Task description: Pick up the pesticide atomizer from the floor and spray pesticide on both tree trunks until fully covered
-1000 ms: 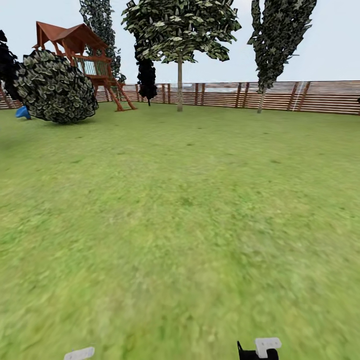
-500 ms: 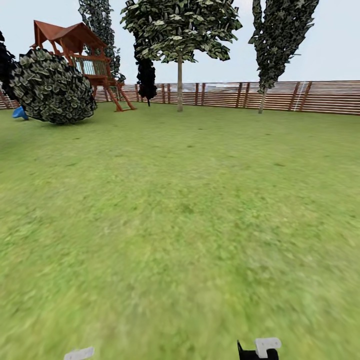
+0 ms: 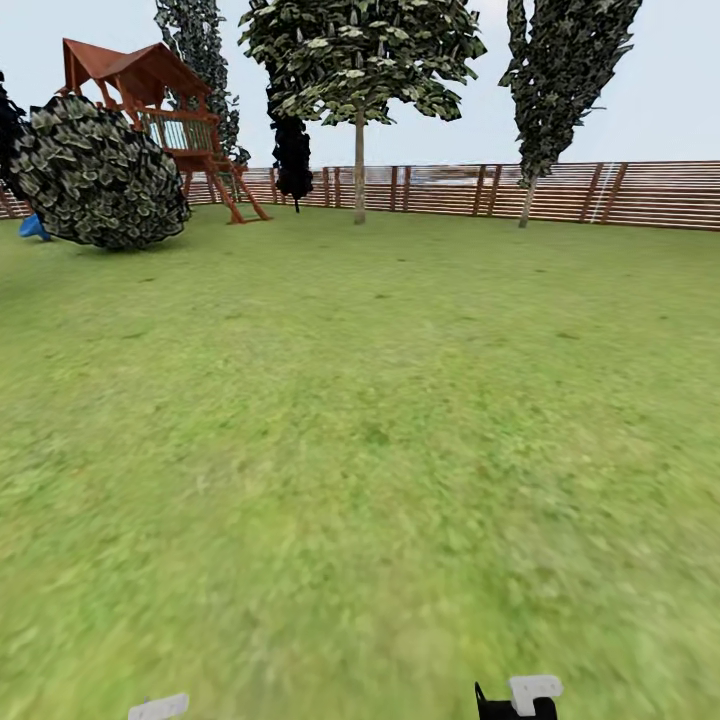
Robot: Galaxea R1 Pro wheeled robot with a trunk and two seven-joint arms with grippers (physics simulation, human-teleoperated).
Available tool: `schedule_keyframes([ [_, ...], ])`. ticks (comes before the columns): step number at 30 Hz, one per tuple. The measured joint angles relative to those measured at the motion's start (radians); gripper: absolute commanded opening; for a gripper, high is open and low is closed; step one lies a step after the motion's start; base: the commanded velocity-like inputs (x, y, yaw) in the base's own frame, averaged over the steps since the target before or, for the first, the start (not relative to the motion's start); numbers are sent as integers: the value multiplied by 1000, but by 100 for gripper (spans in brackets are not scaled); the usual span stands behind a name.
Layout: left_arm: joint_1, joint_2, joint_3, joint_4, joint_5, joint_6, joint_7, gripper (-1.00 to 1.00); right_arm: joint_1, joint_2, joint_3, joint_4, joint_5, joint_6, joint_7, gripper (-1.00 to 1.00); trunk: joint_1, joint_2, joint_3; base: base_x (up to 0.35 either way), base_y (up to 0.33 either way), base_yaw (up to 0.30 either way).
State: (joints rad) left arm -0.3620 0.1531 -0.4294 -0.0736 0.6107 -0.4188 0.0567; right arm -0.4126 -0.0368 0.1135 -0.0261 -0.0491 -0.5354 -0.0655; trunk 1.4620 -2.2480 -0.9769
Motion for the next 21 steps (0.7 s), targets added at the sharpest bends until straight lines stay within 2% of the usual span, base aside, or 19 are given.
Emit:
schedule_keyframes([
  [21,0,0,0,0,2,0,0,-100,0,0,0,0,0,0,0,100,0,0,0,339,0,0],
])
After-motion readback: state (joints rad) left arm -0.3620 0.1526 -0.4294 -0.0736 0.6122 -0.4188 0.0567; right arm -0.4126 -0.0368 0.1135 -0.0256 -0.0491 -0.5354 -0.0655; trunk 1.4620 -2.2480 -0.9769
